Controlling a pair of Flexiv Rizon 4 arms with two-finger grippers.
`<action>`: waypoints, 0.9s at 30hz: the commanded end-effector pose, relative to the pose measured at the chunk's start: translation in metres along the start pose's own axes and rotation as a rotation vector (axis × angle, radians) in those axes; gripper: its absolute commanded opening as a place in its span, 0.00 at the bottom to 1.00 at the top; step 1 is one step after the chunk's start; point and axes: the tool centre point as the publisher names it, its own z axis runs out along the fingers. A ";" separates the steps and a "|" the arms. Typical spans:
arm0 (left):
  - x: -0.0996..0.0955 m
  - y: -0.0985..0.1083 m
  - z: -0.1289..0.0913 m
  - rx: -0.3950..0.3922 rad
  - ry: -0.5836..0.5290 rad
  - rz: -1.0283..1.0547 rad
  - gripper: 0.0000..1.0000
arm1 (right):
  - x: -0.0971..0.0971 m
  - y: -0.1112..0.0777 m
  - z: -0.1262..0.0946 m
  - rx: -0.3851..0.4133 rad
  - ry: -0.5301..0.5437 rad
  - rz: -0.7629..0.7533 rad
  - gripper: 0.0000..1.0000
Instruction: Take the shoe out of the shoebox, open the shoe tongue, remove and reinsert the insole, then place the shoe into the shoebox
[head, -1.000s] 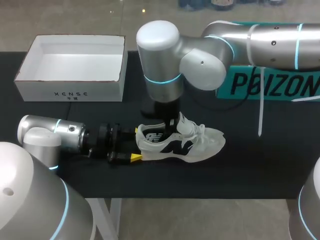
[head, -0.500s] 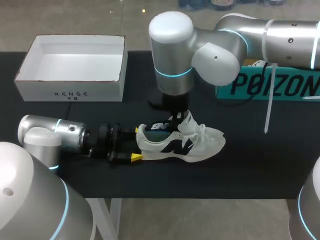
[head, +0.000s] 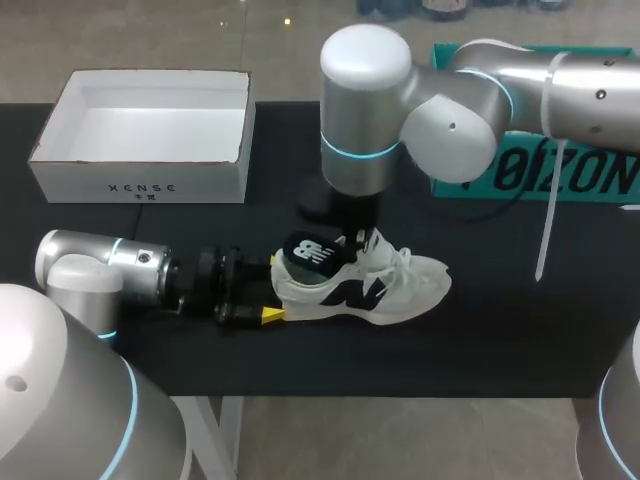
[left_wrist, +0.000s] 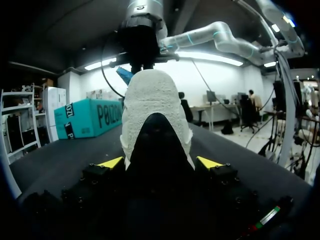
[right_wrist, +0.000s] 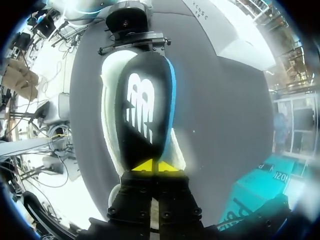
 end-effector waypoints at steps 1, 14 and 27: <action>0.000 0.004 0.002 -0.001 0.000 0.000 0.00 | 0.002 0.022 0.011 0.008 0.010 -0.018 0.00; 0.000 0.004 0.002 -0.001 0.000 0.000 0.00 | -0.007 0.059 -0.010 -0.072 -0.030 -0.054 0.00; 0.000 0.004 0.002 -0.001 0.000 0.000 0.00 | -0.055 0.075 -0.107 -0.242 -0.202 0.007 0.00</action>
